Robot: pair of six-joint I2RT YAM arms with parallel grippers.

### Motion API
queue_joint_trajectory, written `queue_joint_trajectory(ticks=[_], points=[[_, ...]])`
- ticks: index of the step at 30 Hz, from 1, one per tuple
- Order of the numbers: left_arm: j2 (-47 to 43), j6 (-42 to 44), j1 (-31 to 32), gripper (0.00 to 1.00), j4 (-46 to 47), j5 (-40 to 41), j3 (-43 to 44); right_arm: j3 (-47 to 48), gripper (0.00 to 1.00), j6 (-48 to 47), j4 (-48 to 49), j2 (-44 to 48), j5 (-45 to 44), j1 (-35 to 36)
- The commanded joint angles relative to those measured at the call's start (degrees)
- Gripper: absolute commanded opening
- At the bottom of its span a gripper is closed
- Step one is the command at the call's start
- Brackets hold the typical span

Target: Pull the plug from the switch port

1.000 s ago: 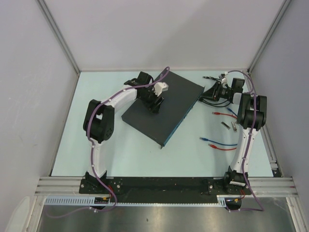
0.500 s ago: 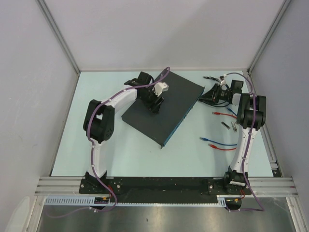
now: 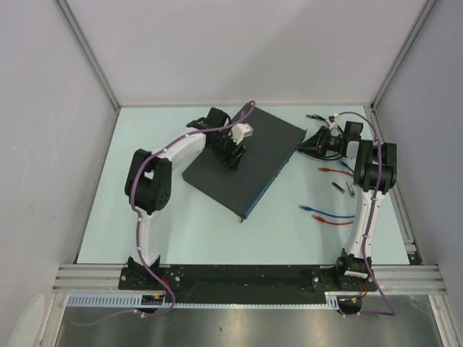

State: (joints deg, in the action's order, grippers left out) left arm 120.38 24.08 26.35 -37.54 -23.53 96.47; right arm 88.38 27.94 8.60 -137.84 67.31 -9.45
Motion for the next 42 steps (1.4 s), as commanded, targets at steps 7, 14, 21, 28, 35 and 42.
queue_joint_trajectory(ticks=[7, 14, 21, 28, 35, 42], points=[[0.8, 0.0, 0.9, 0.72, -2.4, 1.4, -1.7, -0.6, 0.42, 6.4, 3.5, -1.6, -4.2, 0.0], [1.2, 0.0, 1.2, 0.72, -2.4, 1.5, -1.3, 0.2, 0.28, 3.0, -1.4, -0.9, -7.2, 0.5], [1.5, -0.3, 1.4, 0.72, -2.2, 1.5, -1.2, -1.1, 0.18, -1.7, -7.3, 2.0, -7.8, 0.0], [1.3, 0.0, 1.5, 0.72, -1.9, 1.3, -2.2, -1.8, 0.17, -7.8, -10.4, 4.3, -4.1, -2.8], [1.4, 0.0, 1.5, 0.72, -1.3, 0.7, -2.2, -3.1, 0.16, -7.5, -3.9, 7.1, 4.1, -3.7], [1.1, -0.1, 1.5, 0.72, -1.0, 0.2, -2.2, -3.1, 0.13, -2.7, 4.9, 12.4, 7.0, -2.7]])
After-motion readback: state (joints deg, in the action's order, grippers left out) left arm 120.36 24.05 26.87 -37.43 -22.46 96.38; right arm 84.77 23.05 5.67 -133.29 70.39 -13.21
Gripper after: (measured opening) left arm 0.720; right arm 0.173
